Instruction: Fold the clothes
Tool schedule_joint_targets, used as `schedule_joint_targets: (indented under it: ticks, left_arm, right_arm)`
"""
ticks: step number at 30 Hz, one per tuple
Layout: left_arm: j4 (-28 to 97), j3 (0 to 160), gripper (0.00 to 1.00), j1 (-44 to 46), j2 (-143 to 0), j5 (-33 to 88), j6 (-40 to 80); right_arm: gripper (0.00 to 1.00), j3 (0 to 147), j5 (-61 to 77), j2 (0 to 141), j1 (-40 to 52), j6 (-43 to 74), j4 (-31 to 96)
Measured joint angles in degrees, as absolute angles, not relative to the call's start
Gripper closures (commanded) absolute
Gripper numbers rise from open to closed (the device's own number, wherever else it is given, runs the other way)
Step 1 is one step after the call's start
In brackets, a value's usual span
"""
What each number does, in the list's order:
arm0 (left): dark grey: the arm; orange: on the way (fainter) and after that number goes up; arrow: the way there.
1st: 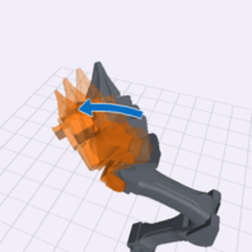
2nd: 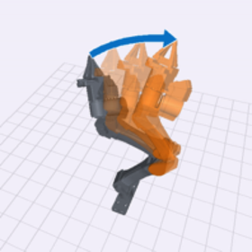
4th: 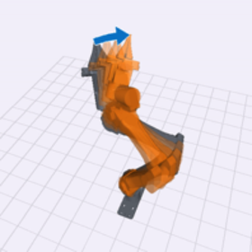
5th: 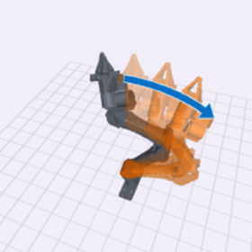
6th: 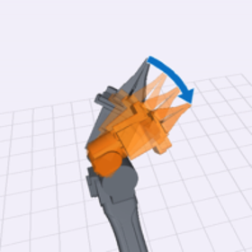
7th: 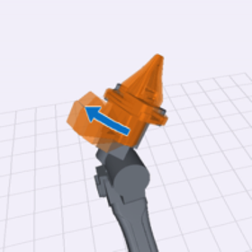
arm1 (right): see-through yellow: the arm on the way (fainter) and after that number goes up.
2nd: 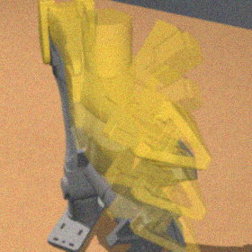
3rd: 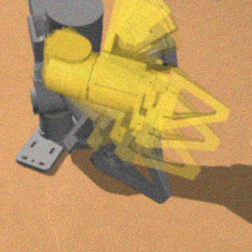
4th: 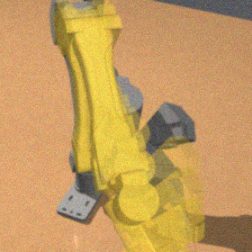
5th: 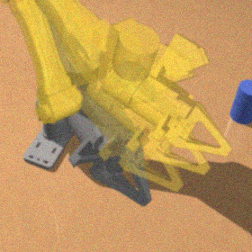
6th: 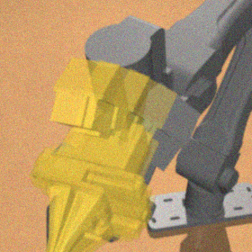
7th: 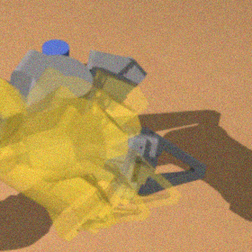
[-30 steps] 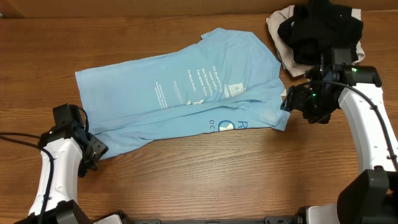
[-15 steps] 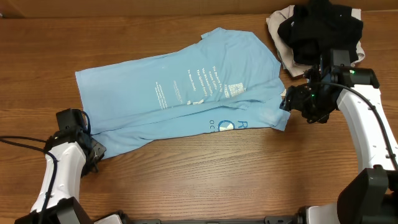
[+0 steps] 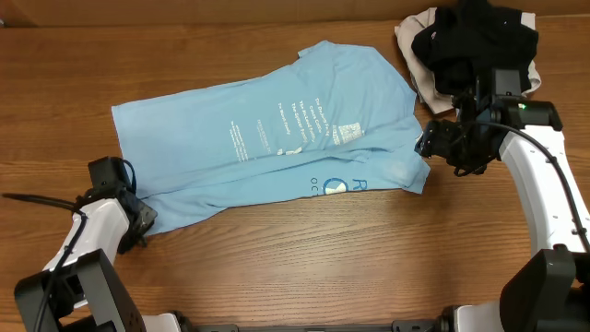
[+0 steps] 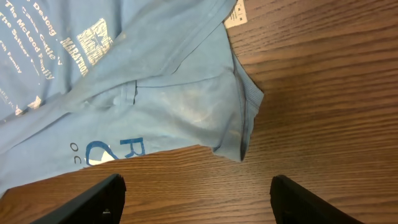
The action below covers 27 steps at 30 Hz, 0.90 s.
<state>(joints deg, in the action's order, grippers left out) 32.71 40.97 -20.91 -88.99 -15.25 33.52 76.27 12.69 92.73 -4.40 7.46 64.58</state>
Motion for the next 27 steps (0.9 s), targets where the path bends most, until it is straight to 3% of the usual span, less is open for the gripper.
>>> schedule_joint_targets:
  ticks: [4,15,20,21,23,24,27]
  left_arm:
    - [31.4,41.9,0.95,-20.9,-90.4,-14.8,33.5]
    - [32.3,43.4,0.96,-20.6,-91.7,-14.3,33.5]
    - [43.2,47.9,0.96,-20.7,-94.0,-13.2,32.2]
    - [47.2,49.4,0.93,-20.7,-94.6,-12.8,31.5]
    - [52.4,52.8,0.66,-20.7,-95.1,-12.1,29.5]
    - [54.3,55.0,0.58,-20.7,-95.1,-11.6,28.1]
    - [57.7,60.8,0.5,-20.7,-95.1,-10.1,24.1]
  right_arm:
    - [0.22,76.3,12.7,92.7,-4.4,7.5,64.5]
    - [0.24,76.3,12.7,92.7,-4.4,7.5,64.1]
    - [0.24,76.3,12.7,92.7,-4.4,7.5,64.1]
    - [0.24,76.3,12.7,92.7,-4.4,7.5,64.1]
    - [0.24,76.3,12.7,92.7,-4.4,7.5,64.1]
    - [0.24,76.2,12.7,92.7,-4.4,7.5,64.1]
    - [0.24,76.2,12.7,92.7,-4.4,7.5,64.1]
